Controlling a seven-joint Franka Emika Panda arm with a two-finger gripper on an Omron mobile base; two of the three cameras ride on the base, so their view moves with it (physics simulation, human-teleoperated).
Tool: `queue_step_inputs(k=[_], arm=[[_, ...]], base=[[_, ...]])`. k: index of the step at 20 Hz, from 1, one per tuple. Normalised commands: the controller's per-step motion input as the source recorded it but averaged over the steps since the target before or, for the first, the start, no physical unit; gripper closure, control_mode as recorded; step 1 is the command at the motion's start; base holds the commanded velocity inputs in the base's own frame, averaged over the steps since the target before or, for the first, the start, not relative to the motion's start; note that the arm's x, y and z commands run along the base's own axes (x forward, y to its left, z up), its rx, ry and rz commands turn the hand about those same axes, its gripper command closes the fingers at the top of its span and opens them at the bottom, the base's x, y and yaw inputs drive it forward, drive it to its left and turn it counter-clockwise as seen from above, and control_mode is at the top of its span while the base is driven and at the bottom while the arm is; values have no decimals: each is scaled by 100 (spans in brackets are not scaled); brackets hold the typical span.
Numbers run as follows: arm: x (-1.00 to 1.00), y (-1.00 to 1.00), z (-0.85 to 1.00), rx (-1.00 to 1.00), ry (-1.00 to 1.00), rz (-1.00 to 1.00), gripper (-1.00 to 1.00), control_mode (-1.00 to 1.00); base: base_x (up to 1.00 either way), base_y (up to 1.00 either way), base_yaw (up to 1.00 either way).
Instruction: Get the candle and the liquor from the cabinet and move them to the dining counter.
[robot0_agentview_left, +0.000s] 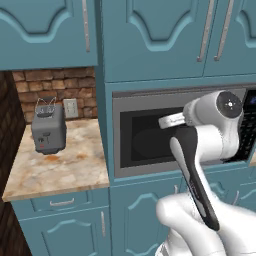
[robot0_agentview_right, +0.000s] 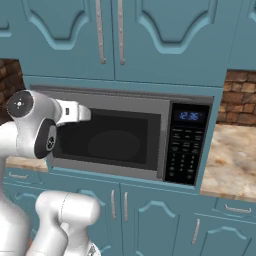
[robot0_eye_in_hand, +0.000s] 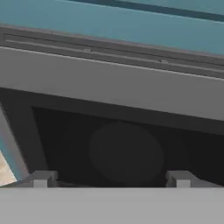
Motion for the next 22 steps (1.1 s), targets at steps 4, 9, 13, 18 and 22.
queue_step_inputs(k=[4,9,13,18,22], arm=[[-11,-19,64,0,-41,0,-100,-100],[-6,-38,78,0,-26,0,-100,-100],[0,-35,86,1,-18,0,-100,-100],[6,-27,97,3,-11,0,-100,-100],[2,-19,88,4,-8,0,-100,-100]], base=[[0,0,0],[0,0,0],[0,0,0],[0,0,0],[0,0,0]])
